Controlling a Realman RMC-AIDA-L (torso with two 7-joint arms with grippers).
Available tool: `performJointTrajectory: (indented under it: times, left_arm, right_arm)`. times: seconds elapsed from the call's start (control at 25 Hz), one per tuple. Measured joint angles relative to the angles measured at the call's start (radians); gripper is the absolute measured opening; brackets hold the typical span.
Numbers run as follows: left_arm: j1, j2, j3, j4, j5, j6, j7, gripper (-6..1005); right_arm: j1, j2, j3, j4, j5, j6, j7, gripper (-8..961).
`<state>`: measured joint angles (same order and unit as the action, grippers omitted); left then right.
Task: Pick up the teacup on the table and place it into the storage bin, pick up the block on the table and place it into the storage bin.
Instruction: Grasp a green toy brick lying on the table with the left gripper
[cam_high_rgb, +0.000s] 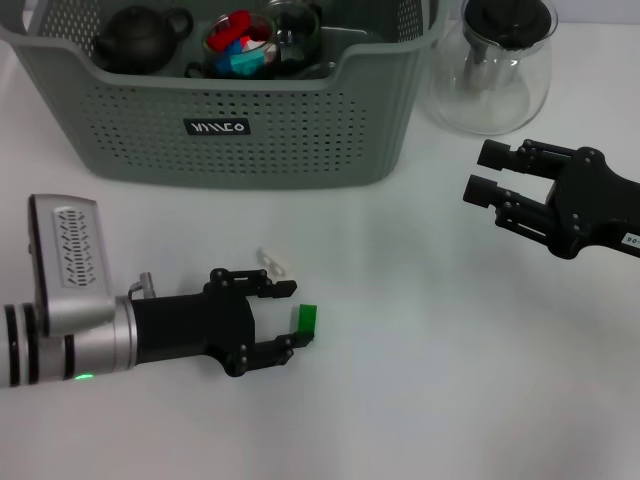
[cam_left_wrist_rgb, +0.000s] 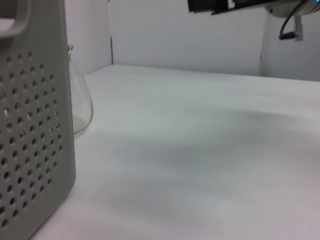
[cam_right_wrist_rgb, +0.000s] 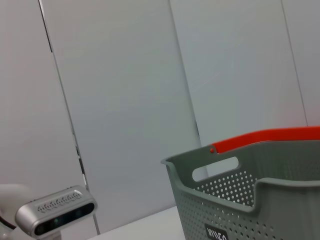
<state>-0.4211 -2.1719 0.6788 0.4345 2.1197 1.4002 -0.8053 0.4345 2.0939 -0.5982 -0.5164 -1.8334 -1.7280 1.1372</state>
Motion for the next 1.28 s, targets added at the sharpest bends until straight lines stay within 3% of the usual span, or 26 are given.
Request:
performJointTrajectory:
  times: [1.28]
  left_arm:
    - [-0.026, -0.003, 0.001, -0.078, -0.002, -0.064, 0.134, 594]
  right_arm:
    - [-0.01, -0.002, 0.0, 0.001, 0.0, 0.002, -0.001, 506]
